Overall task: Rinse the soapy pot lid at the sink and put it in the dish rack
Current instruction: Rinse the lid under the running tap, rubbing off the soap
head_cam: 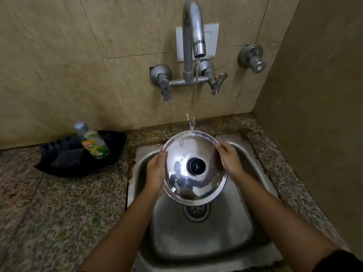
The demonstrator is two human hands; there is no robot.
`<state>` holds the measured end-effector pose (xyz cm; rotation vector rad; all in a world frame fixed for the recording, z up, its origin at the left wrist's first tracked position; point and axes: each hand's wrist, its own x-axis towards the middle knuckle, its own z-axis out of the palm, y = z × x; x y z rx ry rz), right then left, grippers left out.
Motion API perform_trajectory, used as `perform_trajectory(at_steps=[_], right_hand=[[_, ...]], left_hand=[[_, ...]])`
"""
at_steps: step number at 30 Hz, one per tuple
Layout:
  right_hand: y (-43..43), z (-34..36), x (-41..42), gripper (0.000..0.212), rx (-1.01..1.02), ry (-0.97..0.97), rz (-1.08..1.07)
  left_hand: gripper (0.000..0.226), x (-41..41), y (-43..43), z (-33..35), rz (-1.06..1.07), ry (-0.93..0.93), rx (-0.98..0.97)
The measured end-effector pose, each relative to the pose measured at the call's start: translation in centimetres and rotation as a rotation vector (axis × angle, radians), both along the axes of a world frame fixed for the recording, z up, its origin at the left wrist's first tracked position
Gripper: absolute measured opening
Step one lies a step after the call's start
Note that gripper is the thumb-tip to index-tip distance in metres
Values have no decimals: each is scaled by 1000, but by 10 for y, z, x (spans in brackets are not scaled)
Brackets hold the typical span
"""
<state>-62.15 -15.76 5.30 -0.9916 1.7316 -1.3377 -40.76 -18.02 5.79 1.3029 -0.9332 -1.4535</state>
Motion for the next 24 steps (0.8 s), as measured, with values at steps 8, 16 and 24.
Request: perform_trajectory(at_steps=[8, 16, 24], right_hand=[[-31, 34, 24, 42, -249, 974, 325], [-53, 33, 10, 32, -437, 930, 332], [-73, 62, 33, 49, -289, 1151, 585]], left_hand=[[27, -19, 2, 18, -41, -68, -80], [35, -18, 5, 27, -10, -131, -127], [30, -19, -23, 50, -296, -264, -178]])
